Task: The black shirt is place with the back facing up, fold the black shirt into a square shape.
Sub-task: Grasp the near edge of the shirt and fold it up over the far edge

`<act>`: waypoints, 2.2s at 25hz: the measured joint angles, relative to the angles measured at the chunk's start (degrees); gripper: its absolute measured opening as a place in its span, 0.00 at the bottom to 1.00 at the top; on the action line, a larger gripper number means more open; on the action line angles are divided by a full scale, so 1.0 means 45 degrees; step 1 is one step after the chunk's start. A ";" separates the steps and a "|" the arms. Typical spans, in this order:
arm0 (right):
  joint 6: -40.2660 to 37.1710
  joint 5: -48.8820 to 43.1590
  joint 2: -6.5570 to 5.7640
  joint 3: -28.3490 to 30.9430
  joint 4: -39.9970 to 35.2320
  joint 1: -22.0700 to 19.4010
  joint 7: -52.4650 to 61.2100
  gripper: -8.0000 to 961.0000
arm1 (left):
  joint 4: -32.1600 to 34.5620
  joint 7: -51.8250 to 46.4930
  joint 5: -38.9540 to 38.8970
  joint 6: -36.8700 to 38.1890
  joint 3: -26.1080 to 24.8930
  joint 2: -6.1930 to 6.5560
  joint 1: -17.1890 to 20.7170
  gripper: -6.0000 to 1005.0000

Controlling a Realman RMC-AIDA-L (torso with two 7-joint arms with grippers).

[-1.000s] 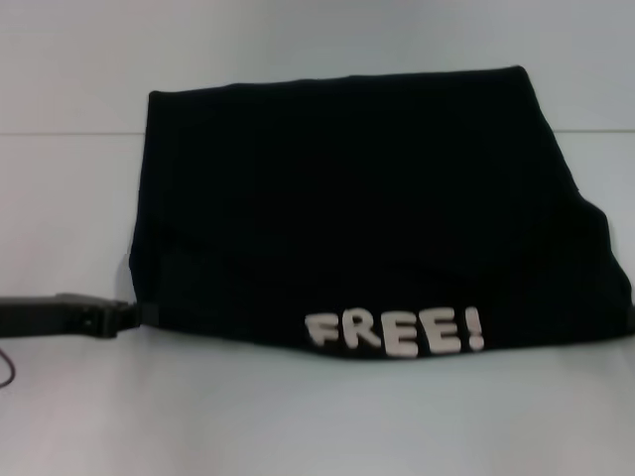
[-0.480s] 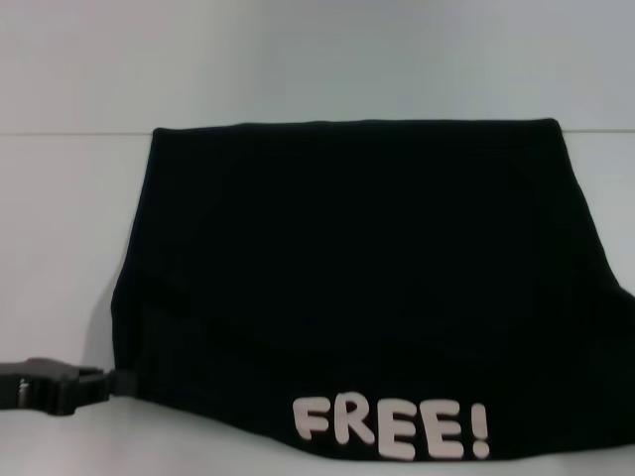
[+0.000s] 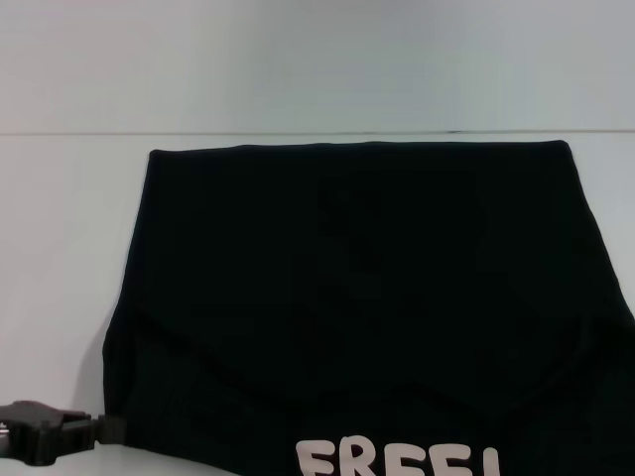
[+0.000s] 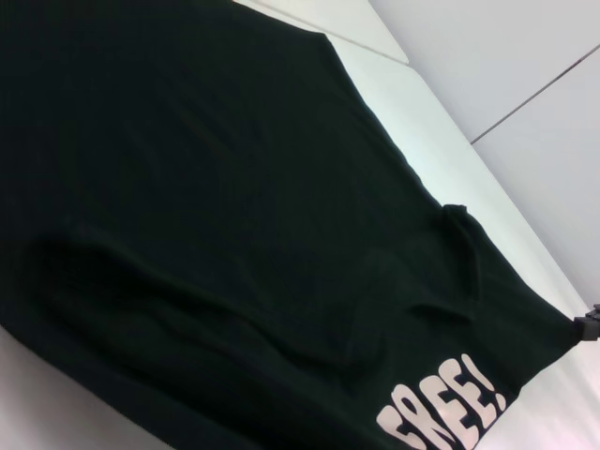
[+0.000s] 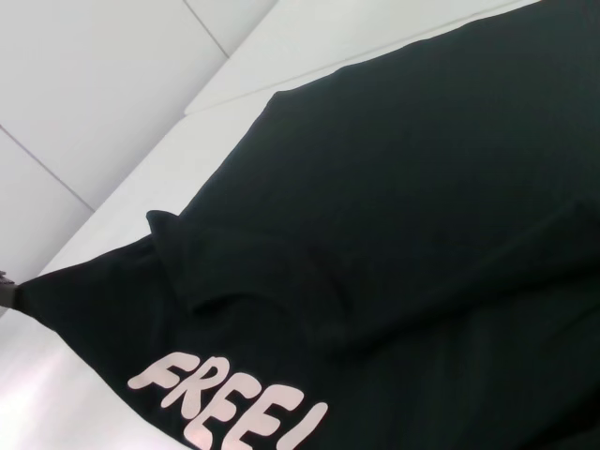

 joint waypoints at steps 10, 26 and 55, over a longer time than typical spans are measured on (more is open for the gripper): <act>-0.0317 -0.0277 -0.0042 0.0010 -0.0034 0.0171 -0.0010 0.01 | -0.0066 0.0110 0.0053 0.0177 0.0029 -0.0007 -0.0005 0.01; 0.2255 -0.0165 -0.1345 0.0361 0.1405 0.3606 0.1070 0.01 | -0.2824 -0.0082 0.0058 -0.3518 0.0171 0.1221 -0.3502 0.01; 1.3386 -0.0047 -0.0786 -0.3518 0.4595 0.8432 0.4680 0.01 | -0.4556 -0.1901 0.0097 -1.2678 0.3621 0.1225 -0.5487 0.01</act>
